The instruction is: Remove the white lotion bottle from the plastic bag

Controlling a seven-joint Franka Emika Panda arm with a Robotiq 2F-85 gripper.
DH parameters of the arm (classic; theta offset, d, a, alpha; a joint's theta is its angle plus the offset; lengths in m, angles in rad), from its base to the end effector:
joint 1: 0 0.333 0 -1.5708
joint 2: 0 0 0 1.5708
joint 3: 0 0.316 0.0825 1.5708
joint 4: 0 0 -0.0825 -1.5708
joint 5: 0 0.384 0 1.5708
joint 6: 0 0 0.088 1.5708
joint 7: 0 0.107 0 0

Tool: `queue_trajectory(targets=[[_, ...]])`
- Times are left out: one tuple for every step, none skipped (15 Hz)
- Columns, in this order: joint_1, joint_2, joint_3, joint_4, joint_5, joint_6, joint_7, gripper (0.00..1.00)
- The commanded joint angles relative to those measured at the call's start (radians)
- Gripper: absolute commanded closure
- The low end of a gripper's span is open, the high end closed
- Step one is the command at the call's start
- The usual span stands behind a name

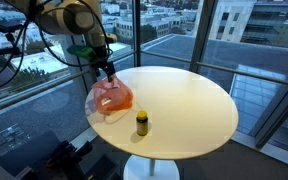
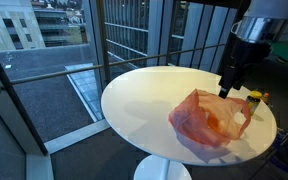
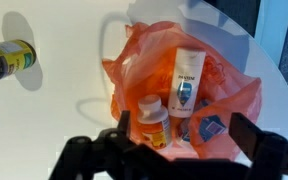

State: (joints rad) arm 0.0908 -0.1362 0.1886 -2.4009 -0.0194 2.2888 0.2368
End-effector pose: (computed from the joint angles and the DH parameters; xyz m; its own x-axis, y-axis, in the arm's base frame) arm 0.4590 0.1313 0.3691 0.9981 0.0542 0.0302 0.0532 -0.9980 0.0342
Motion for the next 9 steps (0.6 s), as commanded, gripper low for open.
queue_trajectory(targets=[[0.012, 0.000, -0.012, 0.001, -0.002, -0.002, 0.001, 0.00], [0.012, 0.000, -0.012, 0.001, -0.002, -0.002, 0.001, 0.00], [0.012, 0.000, -0.013, 0.001, -0.002, -0.002, 0.001, 0.00], [0.014, 0.010, -0.013, 0.009, 0.005, 0.001, -0.006, 0.00], [0.016, 0.017, -0.011, 0.014, 0.004, 0.008, -0.005, 0.00], [0.017, 0.026, -0.009, 0.018, -0.002, 0.010, 0.002, 0.00], [0.018, 0.032, -0.010, 0.019, 0.000, 0.012, 0.003, 0.00], [0.019, 0.037, -0.011, 0.016, 0.002, 0.021, 0.003, 0.00], [0.020, 0.043, -0.014, 0.011, 0.009, 0.037, -0.008, 0.00]])
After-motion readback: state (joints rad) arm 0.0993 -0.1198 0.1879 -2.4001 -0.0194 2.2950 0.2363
